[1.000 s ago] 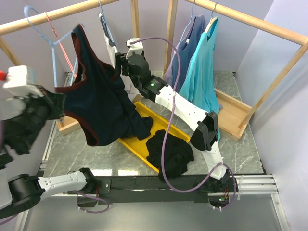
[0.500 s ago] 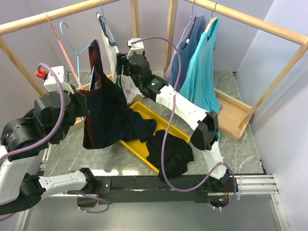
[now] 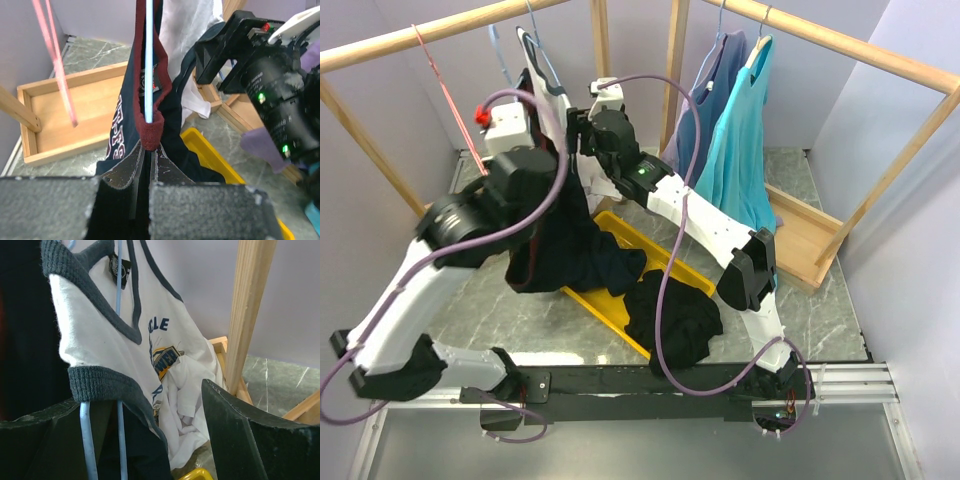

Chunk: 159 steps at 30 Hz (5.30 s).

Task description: Place the tank top on the hanger

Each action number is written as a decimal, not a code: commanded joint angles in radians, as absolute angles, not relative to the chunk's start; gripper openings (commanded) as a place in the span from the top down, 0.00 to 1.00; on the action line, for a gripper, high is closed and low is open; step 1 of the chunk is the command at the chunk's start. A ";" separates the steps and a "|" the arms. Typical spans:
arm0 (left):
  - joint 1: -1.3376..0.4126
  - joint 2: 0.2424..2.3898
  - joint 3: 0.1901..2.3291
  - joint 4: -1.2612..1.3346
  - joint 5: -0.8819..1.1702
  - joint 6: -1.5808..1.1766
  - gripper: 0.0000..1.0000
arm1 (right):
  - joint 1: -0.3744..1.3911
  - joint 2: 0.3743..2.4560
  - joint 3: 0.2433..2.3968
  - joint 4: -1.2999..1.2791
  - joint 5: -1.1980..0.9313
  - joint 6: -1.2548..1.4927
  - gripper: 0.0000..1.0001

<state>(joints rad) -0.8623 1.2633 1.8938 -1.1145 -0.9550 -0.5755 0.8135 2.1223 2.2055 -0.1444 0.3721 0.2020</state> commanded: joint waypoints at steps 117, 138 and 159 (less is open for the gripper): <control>-0.736 1.591 0.976 -0.274 -0.748 -0.676 0.99 | 0.916 0.991 1.026 -0.118 0.229 0.410 0.17; -0.431 1.339 1.227 -0.318 -0.882 -0.561 0.99 | 0.920 1.037 1.124 -0.133 0.235 0.382 0.17; -0.339 1.522 1.145 -0.140 -0.666 -0.618 0.48 | 0.928 1.068 1.098 -0.133 0.226 0.380 0.17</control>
